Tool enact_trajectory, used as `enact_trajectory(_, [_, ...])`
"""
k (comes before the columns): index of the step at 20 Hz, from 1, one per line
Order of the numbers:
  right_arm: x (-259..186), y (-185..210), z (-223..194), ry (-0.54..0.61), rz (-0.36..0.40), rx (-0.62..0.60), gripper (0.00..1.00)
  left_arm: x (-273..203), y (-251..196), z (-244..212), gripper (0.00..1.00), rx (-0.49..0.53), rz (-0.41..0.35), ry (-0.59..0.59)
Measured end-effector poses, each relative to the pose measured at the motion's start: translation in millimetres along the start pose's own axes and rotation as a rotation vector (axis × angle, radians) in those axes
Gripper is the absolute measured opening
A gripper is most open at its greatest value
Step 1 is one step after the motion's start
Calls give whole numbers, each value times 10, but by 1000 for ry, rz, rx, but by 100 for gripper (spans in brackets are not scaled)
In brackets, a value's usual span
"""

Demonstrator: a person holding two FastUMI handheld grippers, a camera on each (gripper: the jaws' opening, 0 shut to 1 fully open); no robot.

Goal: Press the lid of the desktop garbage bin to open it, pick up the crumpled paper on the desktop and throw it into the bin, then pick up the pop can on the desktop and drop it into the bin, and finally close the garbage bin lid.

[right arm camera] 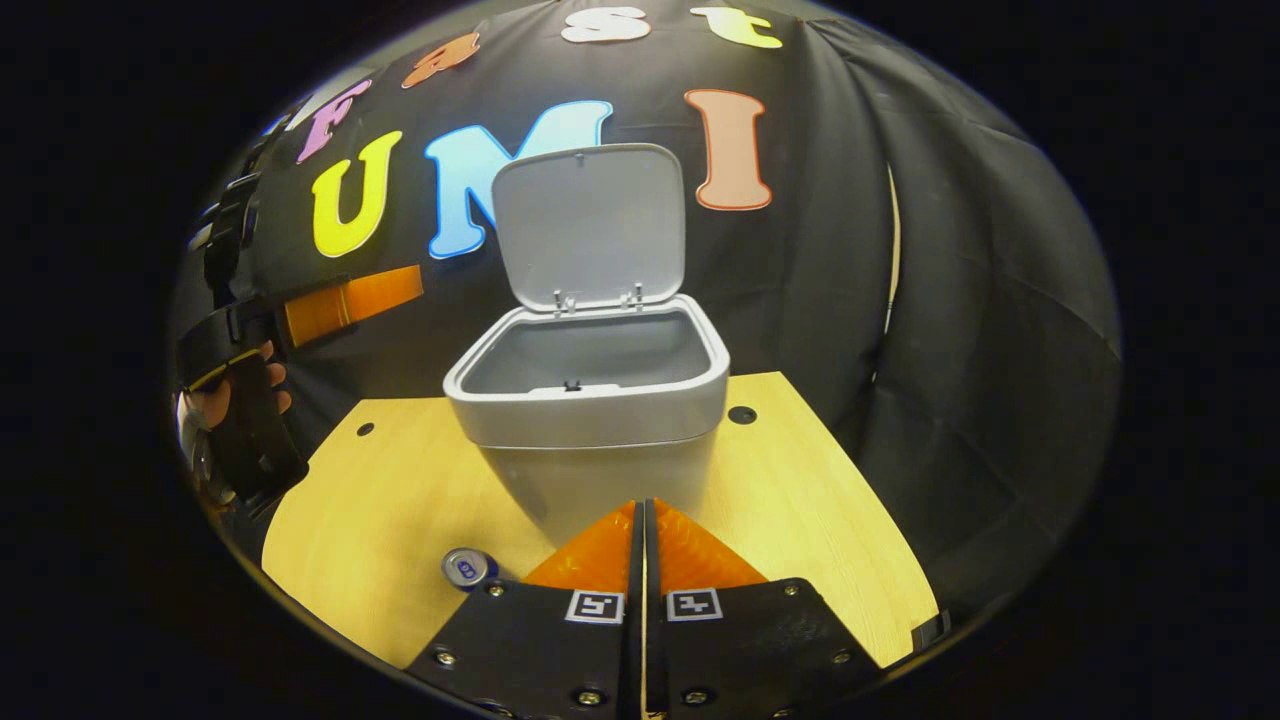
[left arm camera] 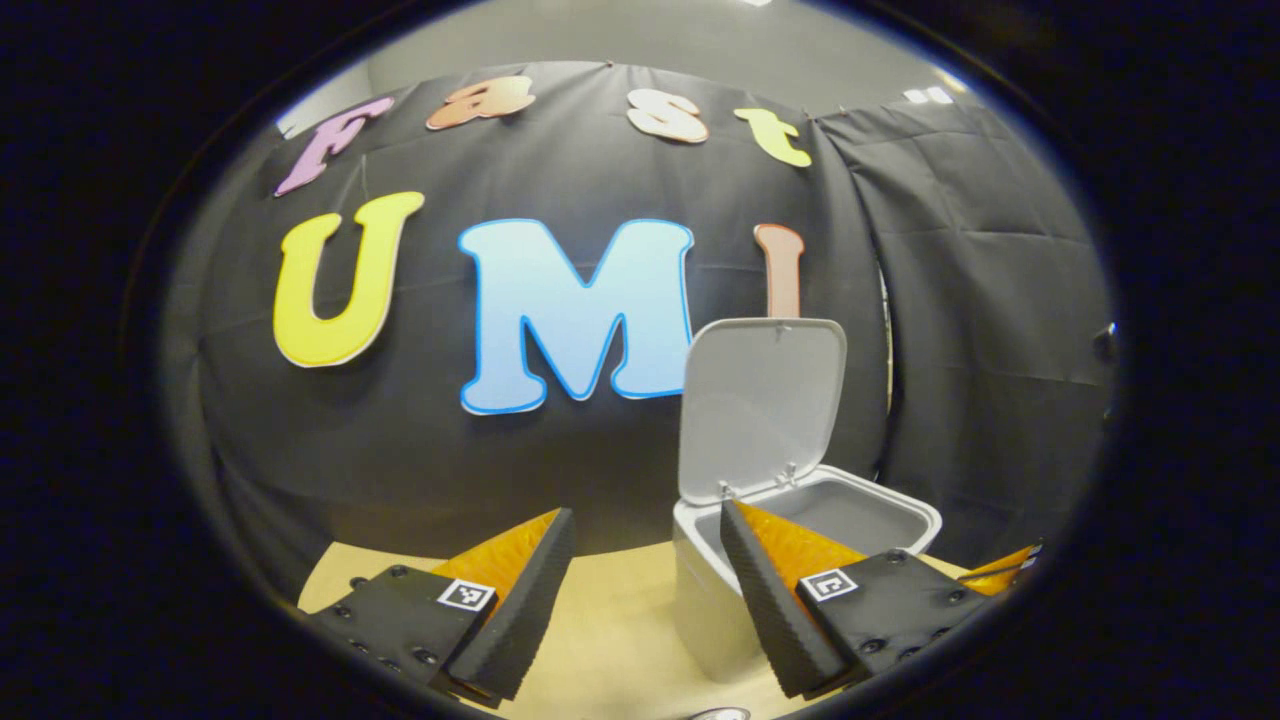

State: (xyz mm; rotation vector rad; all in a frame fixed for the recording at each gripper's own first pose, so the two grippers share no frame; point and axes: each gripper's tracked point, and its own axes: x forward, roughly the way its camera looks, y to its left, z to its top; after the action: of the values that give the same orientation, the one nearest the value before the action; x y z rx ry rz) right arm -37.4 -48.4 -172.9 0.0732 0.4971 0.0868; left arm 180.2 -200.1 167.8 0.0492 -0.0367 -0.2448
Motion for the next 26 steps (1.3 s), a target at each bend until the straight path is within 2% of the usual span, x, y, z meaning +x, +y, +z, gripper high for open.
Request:
enact_trajectory(2, [22, 123, -5, 8, 30, -12, 1, -131, 241, -24, 100, -15, 53, 4])
enact_trajectory(8, [91, 537, -44, 29, 121, -51, 1, -498, 892, -145, 100, -45, 199, 25])
enact_trajectory(13, [121, 787, -119, 50, 181, -86, 1, -795, 1251, -183, 100, -51, 287, 31])
enact_trajectory(17, [145, 930, -138, 61, 214, -100, 1, -982, 1413, -196, 100, -61, 331, 30])
enact_trajectory(18, [139, 956, -149, 65, 224, -102, 1, -1007, 1438, -199, 95, -63, 339, 31])
enact_trajectory(21, [163, 1027, -202, 75, 245, -116, 1, -1089, 1493, -216, 95, -68, 360, 32])
enact_trajectory(22, [152, 1056, -217, 81, 255, -118, 1, -1118, 1513, -230, 100, -69, 366, 33])
enact_trajectory(25, [179, 1163, -255, 94, 284, -121, 1, -1197, 1560, -257, 100, -70, 381, 36])
enact_trajectory(26, [192, 1181, -278, 100, 289, -121, 4, -1220, 1582, -260, 95, -70, 386, 37])
